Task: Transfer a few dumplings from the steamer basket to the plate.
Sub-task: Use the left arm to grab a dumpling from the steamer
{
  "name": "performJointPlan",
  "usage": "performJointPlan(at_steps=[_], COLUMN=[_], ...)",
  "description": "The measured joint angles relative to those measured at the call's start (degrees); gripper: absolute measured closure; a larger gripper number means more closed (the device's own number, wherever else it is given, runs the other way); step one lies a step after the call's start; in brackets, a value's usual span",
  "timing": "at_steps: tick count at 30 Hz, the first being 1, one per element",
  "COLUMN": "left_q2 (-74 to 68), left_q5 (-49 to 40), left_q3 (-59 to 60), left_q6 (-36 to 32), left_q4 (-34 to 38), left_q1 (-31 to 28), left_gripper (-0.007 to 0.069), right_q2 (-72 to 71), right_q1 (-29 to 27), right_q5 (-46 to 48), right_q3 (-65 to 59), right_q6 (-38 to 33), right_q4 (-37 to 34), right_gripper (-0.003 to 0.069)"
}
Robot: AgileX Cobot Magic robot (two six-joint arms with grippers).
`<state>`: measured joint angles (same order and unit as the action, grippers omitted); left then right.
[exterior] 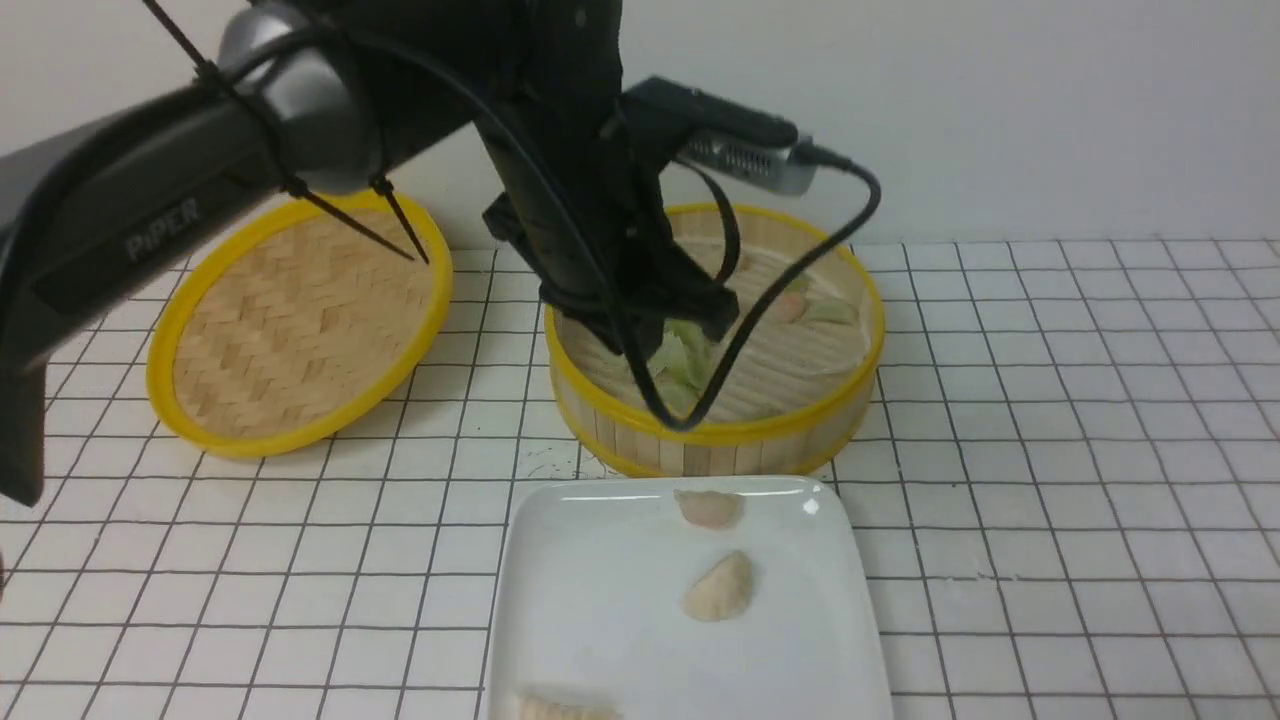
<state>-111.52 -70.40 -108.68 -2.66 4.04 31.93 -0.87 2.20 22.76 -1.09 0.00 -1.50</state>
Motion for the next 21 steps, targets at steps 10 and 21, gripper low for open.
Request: performJointPlan(at_steps=[10,21], left_q2=[-8.19,-20.99], left_q5=[9.97,19.2], left_q3=[-3.94,-3.94], left_q6=[0.09,1.49], left_q4=[-0.41,-0.03], left_q1=[-2.28,-2.28], left_gripper=[0.0581,0.0181], right_q2=[0.0,0.0], right_q1=[0.0,0.0], right_q5=[0.0,0.0], right_q3=[0.0,0.0], right_q6=[0.0,0.0], right_q4=[0.0,0.0], right_gripper=[0.0669,0.0669])
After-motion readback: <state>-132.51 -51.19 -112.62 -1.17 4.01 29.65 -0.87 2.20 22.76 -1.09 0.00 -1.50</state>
